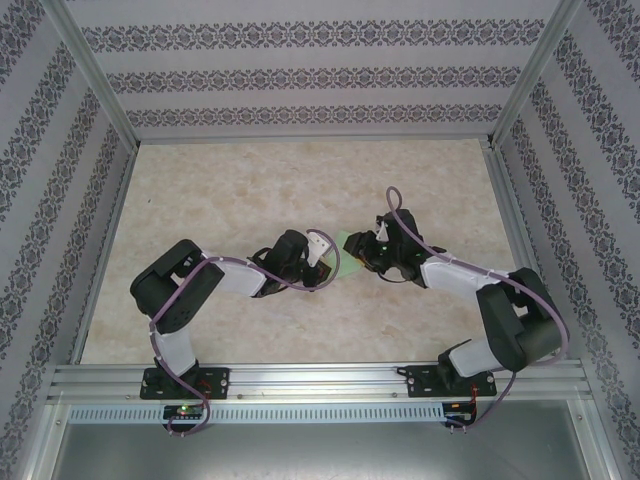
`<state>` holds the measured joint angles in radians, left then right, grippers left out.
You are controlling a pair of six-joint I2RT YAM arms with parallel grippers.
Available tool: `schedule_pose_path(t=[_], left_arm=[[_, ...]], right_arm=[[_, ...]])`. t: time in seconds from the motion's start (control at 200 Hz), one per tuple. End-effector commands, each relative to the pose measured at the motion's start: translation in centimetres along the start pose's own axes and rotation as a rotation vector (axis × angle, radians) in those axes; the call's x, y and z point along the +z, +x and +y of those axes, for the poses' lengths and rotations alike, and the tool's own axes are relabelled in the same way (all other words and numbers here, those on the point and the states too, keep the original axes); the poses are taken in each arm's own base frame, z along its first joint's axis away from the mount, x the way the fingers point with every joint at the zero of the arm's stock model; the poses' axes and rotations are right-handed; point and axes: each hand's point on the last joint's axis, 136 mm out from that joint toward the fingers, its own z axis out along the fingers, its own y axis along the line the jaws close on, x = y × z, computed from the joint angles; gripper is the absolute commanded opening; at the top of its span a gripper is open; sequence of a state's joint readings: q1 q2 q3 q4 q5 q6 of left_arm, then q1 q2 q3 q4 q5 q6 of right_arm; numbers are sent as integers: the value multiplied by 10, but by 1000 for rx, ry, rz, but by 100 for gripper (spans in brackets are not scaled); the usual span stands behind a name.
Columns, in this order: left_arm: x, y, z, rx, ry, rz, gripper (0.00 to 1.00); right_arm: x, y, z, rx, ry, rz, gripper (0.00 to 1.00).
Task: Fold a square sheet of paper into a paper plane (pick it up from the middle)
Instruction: Fourth fold the wing at the center of the table.
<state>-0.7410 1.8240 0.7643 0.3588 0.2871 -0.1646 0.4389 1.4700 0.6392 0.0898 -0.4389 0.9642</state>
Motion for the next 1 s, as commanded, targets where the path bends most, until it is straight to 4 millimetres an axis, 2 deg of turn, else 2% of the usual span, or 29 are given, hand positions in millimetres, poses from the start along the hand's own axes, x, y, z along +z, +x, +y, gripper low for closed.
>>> schedule_pose_path(t=[0.0, 0.225, 0.684, 0.809, 0.994], left_arm=[[3, -1, -10, -65, 42, 12, 1], [3, -1, -10, -95, 42, 19, 1], [8, 3, -15, -153, 96, 54, 4], [7, 0, -14, -173, 93, 59, 9], [0, -5, -11, -227, 77, 60, 24]], right_arm=[[11, -1, 6, -57, -22, -1, 37], [22, 2, -6, -33, 22, 21, 31], [41, 2, -20, -17, 55, 45, 36], [42, 4, -26, -9, 73, 51, 36], [41, 4, -31, 0, 83, 44, 37]])
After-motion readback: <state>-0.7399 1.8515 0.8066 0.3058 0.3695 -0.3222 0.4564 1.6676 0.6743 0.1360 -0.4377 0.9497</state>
